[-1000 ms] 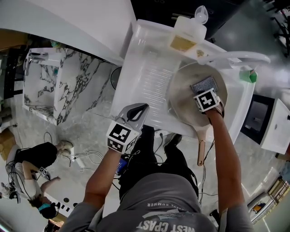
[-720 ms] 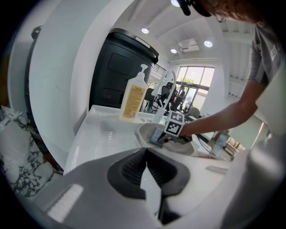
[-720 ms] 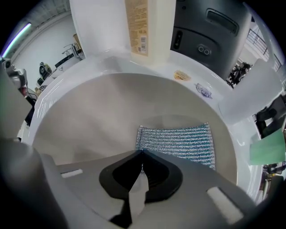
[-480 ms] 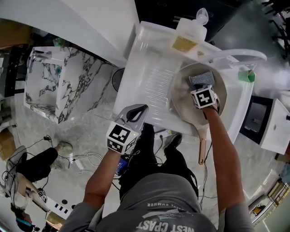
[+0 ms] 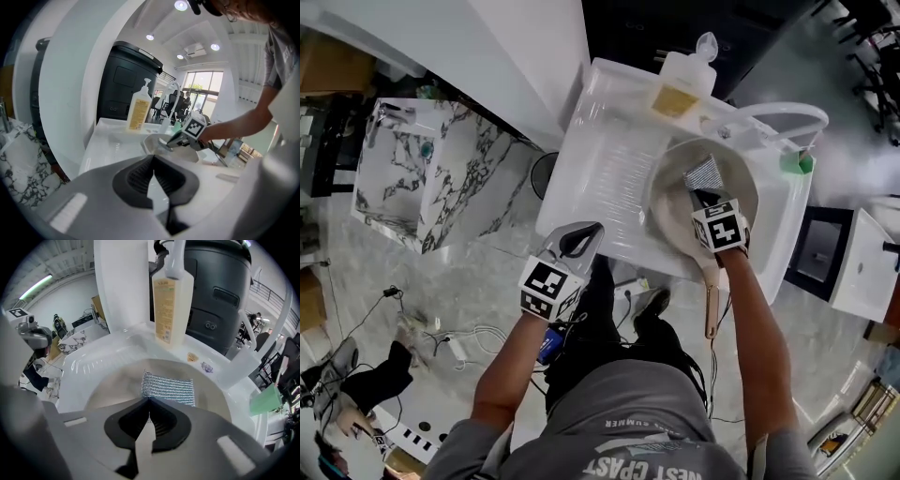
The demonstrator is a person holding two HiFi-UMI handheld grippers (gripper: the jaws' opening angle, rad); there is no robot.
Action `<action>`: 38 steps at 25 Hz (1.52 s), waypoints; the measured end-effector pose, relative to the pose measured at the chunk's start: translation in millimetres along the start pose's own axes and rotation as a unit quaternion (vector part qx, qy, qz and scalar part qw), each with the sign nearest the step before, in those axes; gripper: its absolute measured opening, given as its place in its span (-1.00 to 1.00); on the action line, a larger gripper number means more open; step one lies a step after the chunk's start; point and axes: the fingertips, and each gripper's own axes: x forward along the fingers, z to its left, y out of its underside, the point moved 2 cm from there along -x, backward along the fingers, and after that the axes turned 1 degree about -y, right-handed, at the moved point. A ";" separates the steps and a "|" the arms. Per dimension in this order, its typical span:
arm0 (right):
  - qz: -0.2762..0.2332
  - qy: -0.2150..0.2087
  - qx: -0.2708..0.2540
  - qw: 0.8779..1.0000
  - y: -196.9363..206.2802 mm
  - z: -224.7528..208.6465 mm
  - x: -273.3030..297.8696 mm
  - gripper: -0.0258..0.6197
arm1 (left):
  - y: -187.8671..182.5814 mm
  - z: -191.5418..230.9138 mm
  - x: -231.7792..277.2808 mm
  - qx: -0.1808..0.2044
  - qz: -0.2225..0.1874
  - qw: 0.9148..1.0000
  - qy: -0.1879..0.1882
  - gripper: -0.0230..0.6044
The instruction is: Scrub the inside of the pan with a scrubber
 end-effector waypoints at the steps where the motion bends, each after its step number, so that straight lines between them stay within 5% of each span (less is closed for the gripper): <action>1: -0.008 0.000 -0.001 1.000 -1.3 1.4 -7.5 -0.90 | -1.7 -2.7 -1.2 0.001 -0.002 1.000 0.000 -0.92; 11: -0.090 0.009 -0.001 0.996 -3.1 12.9 -108.8 -0.90 | -20.0 -34.4 -15.2 0.017 -0.014 1.000 -0.003 -0.92; 19: -0.127 0.045 0.041 0.990 47.1 -2.0 -190.9 -0.90 | -35.2 -67.8 -21.2 0.032 -0.024 0.999 -0.003 -0.92; 38: -0.016 0.096 0.112 0.989 235.5 -38.0 -228.1 -0.90 | -63.3 -122.4 -43.5 0.067 -0.040 0.997 -0.023 -0.92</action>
